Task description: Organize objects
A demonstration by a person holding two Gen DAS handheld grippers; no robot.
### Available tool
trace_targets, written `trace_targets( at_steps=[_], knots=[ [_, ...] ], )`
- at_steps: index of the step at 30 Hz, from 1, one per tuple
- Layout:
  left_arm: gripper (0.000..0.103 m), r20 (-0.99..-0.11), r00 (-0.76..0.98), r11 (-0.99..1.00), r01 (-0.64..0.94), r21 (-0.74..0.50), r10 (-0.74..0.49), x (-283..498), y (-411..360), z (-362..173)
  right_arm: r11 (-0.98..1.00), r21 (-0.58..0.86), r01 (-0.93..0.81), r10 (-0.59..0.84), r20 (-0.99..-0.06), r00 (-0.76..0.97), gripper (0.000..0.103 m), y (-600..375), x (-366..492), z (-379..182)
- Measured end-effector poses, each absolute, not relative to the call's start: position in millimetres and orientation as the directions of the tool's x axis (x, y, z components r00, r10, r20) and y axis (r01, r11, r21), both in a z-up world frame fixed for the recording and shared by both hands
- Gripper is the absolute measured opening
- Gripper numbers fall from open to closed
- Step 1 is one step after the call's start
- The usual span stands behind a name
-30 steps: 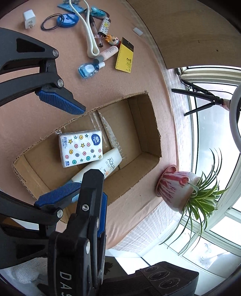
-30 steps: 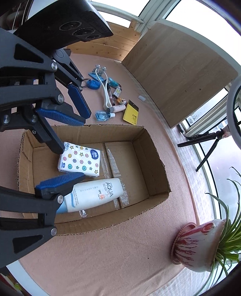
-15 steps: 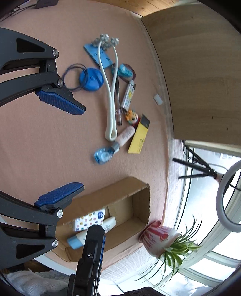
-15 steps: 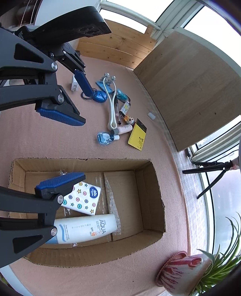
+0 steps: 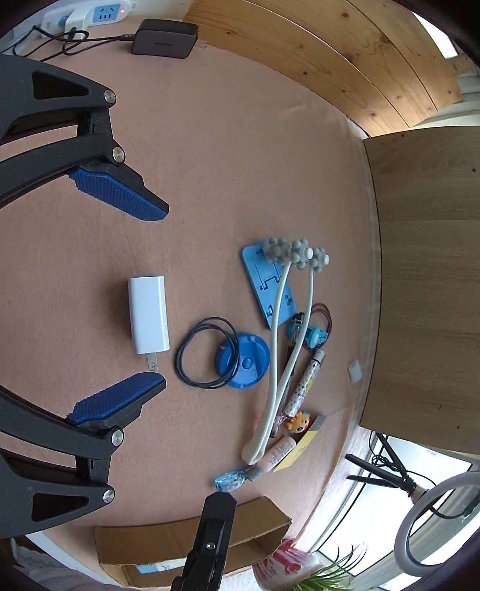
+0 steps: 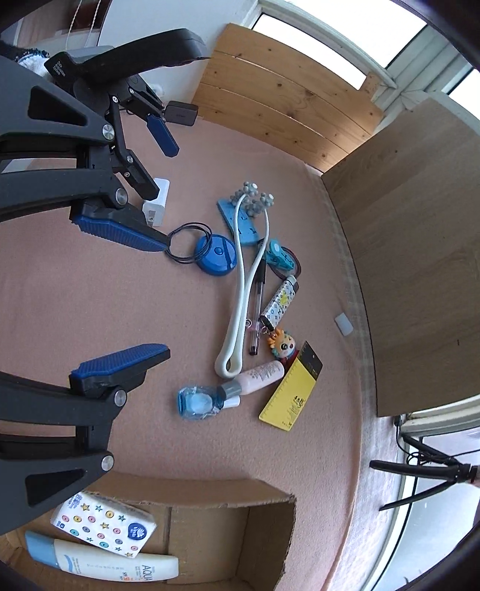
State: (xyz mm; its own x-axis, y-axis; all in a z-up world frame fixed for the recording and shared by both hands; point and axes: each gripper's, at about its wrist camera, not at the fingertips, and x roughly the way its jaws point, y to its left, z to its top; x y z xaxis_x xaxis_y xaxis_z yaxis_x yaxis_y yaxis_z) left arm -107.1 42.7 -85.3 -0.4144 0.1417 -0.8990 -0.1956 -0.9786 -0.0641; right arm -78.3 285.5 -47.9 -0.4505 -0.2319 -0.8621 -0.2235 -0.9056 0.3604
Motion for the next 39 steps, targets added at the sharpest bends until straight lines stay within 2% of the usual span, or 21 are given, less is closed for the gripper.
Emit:
trace_targets(
  at_steps=[7,21,25,28,33,36,38,39],
  knots=[
    [0.087,-0.911,-0.392,-0.976,-0.213,-0.046,0.128,-112,56,-106,-0.925,0.325,-0.196,-0.234,-0.896,-0.377,0.048,256,-119,-82],
    [0.087,-0.905,-0.384,-0.968,-0.229,-0.098,0.183,-118,63,-113,-0.932,0.309,-0.19,-0.244,-0.921,-0.304,0.046,237,-156,-120],
    [0.08,-0.91,-0.377,-0.973,-0.206,-0.101,0.174,-120,58,-119,-0.933,0.311,-0.181,-0.25,-0.922,-0.295,0.038,232,-160,-119],
    [0.069,-0.91,-0.377,-0.976,-0.189,-0.107,0.173,-121,53,-122,-0.934,0.315,-0.171,-0.258,-0.922,-0.29,0.035,228,-158,-118],
    [0.068,-0.904,-0.386,-0.974,-0.199,-0.112,0.183,-119,52,-121,-0.933,0.317,-0.173,-0.261,-0.923,-0.282,0.032,222,-157,-120],
    [0.068,-0.901,-0.389,-0.973,-0.195,-0.122,0.191,-117,51,-120,-0.932,0.32,-0.173,-0.265,-0.923,-0.277,0.024,219,-159,-121],
    [0.068,-0.901,-0.39,-0.973,-0.194,-0.124,0.193,-117,50,-120,-0.934,0.316,-0.168,-0.264,-0.925,-0.272,0.013,217,-158,-121],
    [0.068,-0.9,-0.39,-0.973,-0.194,-0.124,0.193,-116,50,-120,-0.935,0.315,-0.166,-0.263,-0.926,-0.271,0.011,216,-157,-122]
  ],
)
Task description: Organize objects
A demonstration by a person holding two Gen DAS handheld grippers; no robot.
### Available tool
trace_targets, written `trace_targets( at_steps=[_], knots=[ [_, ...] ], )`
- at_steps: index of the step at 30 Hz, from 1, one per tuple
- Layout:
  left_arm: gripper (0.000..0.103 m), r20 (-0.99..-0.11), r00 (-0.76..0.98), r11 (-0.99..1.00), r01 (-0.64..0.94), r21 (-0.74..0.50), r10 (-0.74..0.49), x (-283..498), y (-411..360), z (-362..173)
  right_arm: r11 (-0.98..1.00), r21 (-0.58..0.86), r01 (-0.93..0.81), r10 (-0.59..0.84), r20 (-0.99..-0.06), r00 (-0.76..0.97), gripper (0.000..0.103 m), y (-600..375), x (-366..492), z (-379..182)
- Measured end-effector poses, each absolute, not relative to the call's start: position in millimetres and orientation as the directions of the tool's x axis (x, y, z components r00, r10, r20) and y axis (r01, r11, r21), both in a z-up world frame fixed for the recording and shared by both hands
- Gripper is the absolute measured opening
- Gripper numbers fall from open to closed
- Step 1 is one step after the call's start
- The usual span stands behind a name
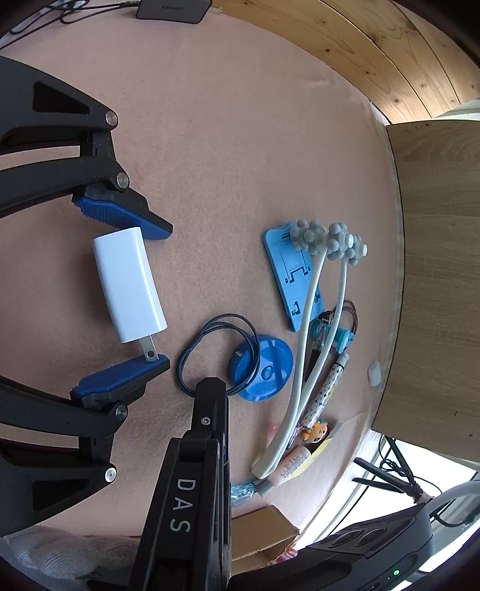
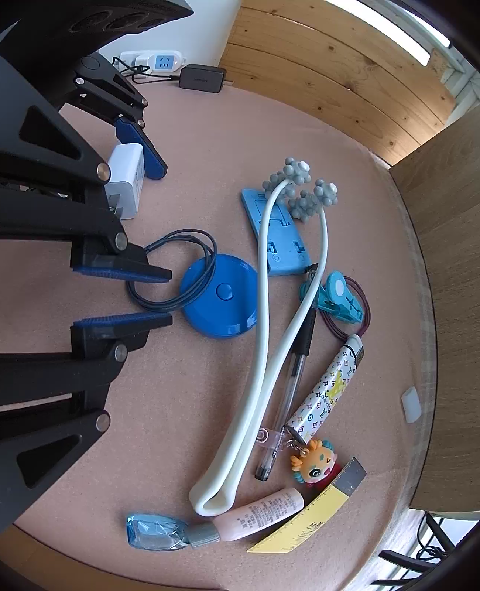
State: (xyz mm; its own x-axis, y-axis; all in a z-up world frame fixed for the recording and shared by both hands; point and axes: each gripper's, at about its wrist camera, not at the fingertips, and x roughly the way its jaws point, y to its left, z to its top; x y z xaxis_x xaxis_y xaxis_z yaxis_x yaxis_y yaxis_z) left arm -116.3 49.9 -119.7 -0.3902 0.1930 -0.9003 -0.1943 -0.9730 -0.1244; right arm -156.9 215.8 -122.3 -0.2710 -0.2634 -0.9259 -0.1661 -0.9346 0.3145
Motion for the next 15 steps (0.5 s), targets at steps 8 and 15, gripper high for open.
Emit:
trace_targets(
  at_steps=[8,15],
  knots=[
    [0.068,-0.896,-0.4,-0.974,-0.183,-0.13,0.195,-114,46,-117,-0.928,0.327,-0.18,-0.263,-0.915,-0.306,0.003,216,-150,-120],
    [0.068,-0.884,-0.424,-0.973,-0.191,-0.127,0.198,-109,47,-105,-0.934,0.313,-0.172,-0.237,-0.903,-0.358,0.003,226,-128,-97]
  ],
)
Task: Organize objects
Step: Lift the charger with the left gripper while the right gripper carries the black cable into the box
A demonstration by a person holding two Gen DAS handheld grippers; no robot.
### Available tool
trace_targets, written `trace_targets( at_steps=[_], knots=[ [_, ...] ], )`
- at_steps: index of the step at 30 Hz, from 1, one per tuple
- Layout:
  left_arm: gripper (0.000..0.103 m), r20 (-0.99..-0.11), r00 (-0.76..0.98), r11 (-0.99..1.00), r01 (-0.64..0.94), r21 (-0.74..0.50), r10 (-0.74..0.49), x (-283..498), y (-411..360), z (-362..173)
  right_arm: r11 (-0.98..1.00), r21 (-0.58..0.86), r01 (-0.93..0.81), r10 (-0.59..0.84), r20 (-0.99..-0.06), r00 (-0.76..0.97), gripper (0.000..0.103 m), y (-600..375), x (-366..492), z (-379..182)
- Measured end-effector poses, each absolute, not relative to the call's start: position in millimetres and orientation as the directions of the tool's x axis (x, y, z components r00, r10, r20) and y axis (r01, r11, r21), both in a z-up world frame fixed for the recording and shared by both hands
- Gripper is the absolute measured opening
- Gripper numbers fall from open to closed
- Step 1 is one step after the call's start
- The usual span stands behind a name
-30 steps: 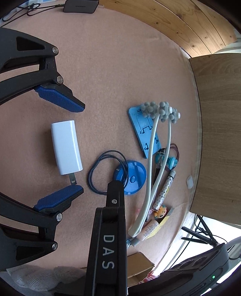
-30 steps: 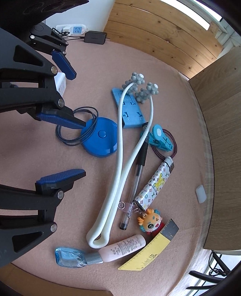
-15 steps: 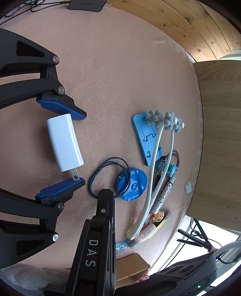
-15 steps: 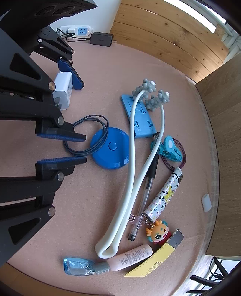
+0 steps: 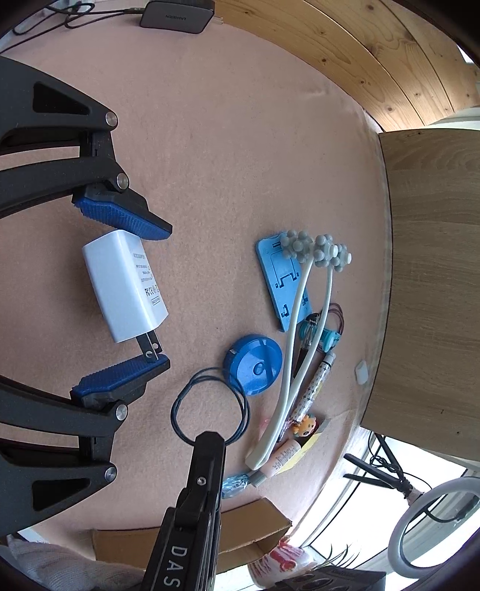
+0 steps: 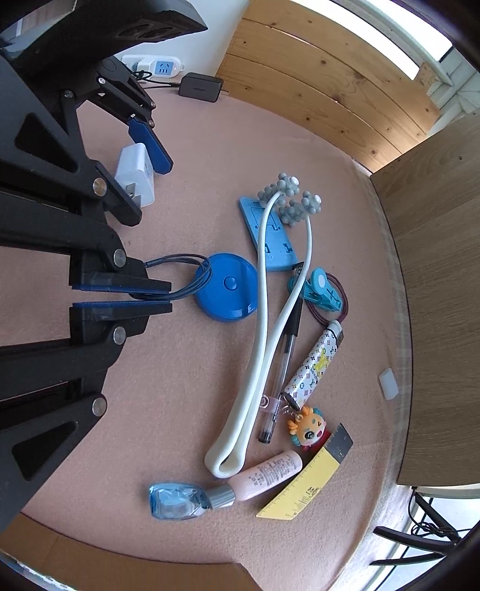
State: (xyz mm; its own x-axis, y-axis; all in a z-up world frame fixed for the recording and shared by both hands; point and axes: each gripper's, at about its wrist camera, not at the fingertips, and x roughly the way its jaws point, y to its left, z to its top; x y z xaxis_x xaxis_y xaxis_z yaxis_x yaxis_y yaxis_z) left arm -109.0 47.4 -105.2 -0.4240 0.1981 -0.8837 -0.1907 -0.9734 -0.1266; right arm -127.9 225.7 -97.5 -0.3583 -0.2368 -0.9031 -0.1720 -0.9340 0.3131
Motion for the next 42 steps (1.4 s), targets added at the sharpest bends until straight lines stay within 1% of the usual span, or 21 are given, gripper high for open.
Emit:
trace_targets(
  at_steps=[5,10,16,24,25,26,27,30,33,37,39,40,42],
  knots=[
    [0.068,-0.873,-0.434,-0.966,-0.215,-0.142,0.225,-105,60,-94,-0.931,0.31,-0.191,-0.214,-0.89,-0.402,0.003,246,-99,-77],
    [0.068,-0.856,-0.442,-0.949,-0.273,-0.158,0.269,-99,89,-77,-0.922,0.31,-0.232,-0.18,-0.874,-0.452,0.003,274,-58,-52],
    [0.068,-0.822,-0.448,-0.906,-0.384,-0.18,0.353,-86,148,-50,-0.9,0.303,-0.313,-0.115,-0.858,-0.501,0.003,314,-6,-28],
    [0.068,-0.8,-0.395,-0.81,-0.558,-0.181,0.451,-55,242,-31,-0.838,0.299,-0.457,-0.025,-0.857,-0.515,0.003,368,63,-21],
    [0.066,-0.798,-0.387,-0.797,-0.576,-0.181,0.462,-51,252,-29,-0.83,0.297,-0.473,-0.014,-0.858,-0.514,0.003,373,71,-21],
    [0.046,-0.796,-0.378,-0.783,-0.595,-0.182,0.472,-48,262,-28,-0.822,0.294,-0.487,-0.003,-0.858,-0.514,0.003,379,78,-20],
    [0.041,-0.803,-0.361,-0.77,-0.612,-0.18,0.475,-44,273,-27,-0.815,0.292,-0.5,0.008,-0.858,-0.514,0.003,383,85,-20],
    [0.041,-0.804,-0.336,-0.736,-0.654,-0.175,0.49,-34,302,-29,-0.793,0.292,-0.535,0.03,-0.858,-0.513,0.003,396,103,-21],
    [0.037,-0.814,-0.314,-0.71,-0.685,-0.162,0.489,-27,324,-34,-0.774,0.295,-0.56,0.041,-0.86,-0.509,0.003,407,115,-24],
    [0.037,-0.81,-0.295,-0.71,-0.676,-0.197,0.506,-29,329,-35,-0.757,0.298,-0.582,0.047,-0.863,-0.503,0.003,416,125,-31],
    [0.042,-0.811,-0.297,-0.72,-0.663,-0.205,0.504,-34,325,-33,-0.753,0.297,-0.587,0.051,-0.863,-0.502,0.003,418,127,-33],
    [0.046,-0.81,-0.302,-0.726,-0.656,-0.207,0.503,-37,320,-33,-0.754,0.295,-0.586,0.052,-0.864,-0.501,0.003,418,127,-33],
    [0.049,-0.812,-0.314,-0.744,-0.636,-0.206,0.493,-44,309,-33,-0.759,0.29,-0.583,0.052,-0.865,-0.498,0.003,419,127,-35]
  ],
)
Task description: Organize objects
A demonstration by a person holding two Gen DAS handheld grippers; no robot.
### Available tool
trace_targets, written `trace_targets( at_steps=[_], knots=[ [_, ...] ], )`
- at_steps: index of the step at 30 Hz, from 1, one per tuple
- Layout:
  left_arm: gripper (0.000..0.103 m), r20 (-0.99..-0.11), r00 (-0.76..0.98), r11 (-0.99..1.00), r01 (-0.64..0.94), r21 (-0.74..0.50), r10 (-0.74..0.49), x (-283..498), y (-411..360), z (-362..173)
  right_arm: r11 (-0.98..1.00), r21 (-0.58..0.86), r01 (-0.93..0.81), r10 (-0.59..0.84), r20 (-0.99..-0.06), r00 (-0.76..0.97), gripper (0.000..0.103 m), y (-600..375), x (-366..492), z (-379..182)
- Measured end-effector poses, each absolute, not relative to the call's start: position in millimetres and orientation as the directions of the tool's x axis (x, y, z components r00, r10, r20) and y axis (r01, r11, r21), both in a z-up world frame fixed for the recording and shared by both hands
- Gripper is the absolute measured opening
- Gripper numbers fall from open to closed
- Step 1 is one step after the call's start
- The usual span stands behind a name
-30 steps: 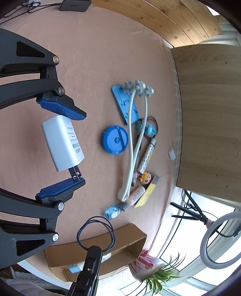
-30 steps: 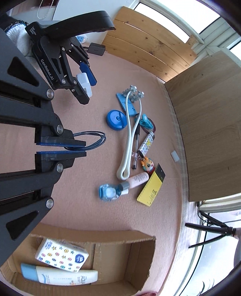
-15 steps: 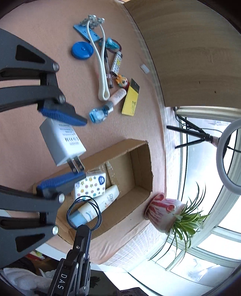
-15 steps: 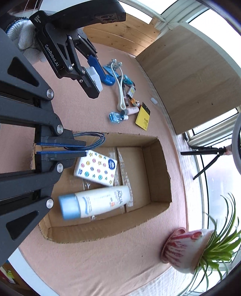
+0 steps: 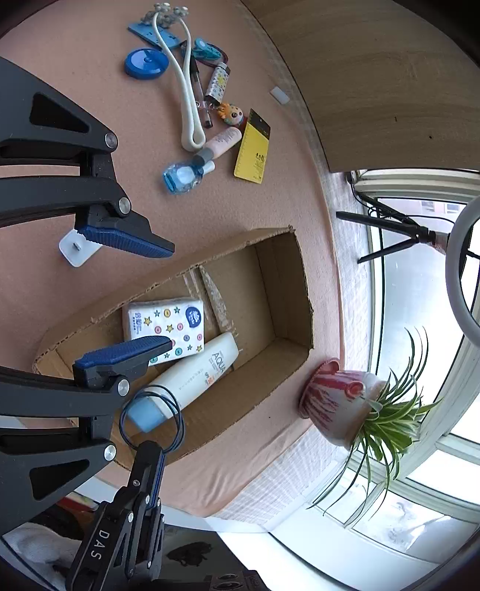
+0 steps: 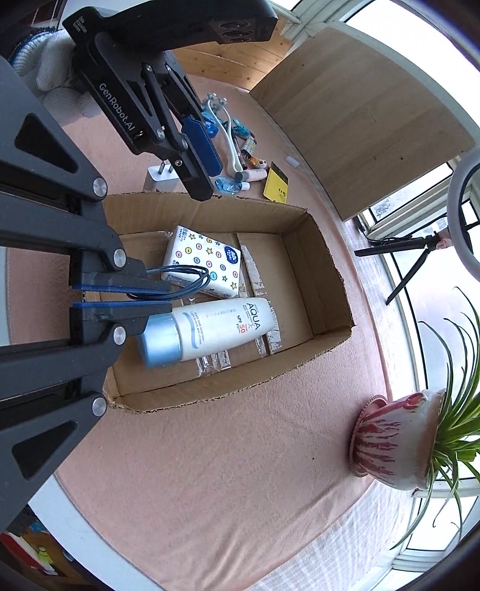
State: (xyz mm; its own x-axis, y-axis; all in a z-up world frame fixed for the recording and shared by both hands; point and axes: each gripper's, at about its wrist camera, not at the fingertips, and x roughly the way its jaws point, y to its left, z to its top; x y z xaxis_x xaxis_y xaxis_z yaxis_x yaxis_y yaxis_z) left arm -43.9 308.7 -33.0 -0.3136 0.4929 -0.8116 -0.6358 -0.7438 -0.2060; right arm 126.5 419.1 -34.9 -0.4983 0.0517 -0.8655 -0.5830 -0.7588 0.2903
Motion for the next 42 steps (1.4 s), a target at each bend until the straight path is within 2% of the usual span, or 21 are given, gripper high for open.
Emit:
trace_targets(
  at_steps=[3,4,5,7,9,10,11,23,37,39,42],
  knots=[
    [0.057,-0.822,-0.316,-0.773,-0.596,-0.216,0.474,-56,287,-37,-0.76,0.289,-0.583,0.043,-0.871,-0.489,0.003,421,125,-39],
    [0.067,-0.826,-0.324,-0.791,-0.572,-0.217,0.461,-61,278,-40,-0.763,0.294,-0.576,0.035,-0.87,-0.492,0.003,421,124,-40],
    [0.072,-0.829,-0.33,-0.807,-0.548,-0.22,0.451,-65,269,-42,-0.77,0.297,-0.564,0.026,-0.87,-0.493,0.004,420,122,-40],
    [0.072,-0.839,-0.326,-0.828,-0.512,-0.231,0.436,-74,254,-49,-0.774,0.278,-0.568,0.045,-0.872,-0.488,0.006,418,122,-38],
    [0.072,-0.853,-0.32,-0.844,-0.488,-0.223,0.411,-78,244,-56,-0.781,0.264,-0.565,0.055,-0.873,-0.485,0.019,416,120,-36],
    [0.072,-0.859,-0.316,-0.848,-0.483,-0.22,0.403,-77,241,-60,-0.782,0.258,-0.567,0.067,-0.87,-0.488,0.029,415,120,-34],
    [0.072,-0.864,-0.308,-0.848,-0.482,-0.219,0.399,-75,239,-63,-0.784,0.249,-0.568,0.081,-0.867,-0.492,0.033,413,120,-32],
    [0.073,-0.876,-0.276,-0.846,-0.481,-0.23,0.395,-40,242,-79,-0.788,0.242,-0.566,0.092,-0.863,-0.496,0.034,408,121,-27],
    [0.073,-0.886,-0.317,-0.848,-0.511,-0.141,0.339,-34,262,-86,-0.776,0.262,-0.574,0.08,-0.862,-0.501,0.034,408,129,-26],
    [0.072,-0.886,-0.322,-0.851,-0.507,-0.137,0.334,-37,264,-90,-0.777,0.261,-0.572,0.081,-0.861,-0.502,0.034,408,129,-26],
    [0.063,-0.888,-0.324,-0.857,-0.498,-0.134,0.327,-41,268,-96,-0.776,0.26,-0.574,0.083,-0.861,-0.502,0.034,407,131,-25]
  ],
)
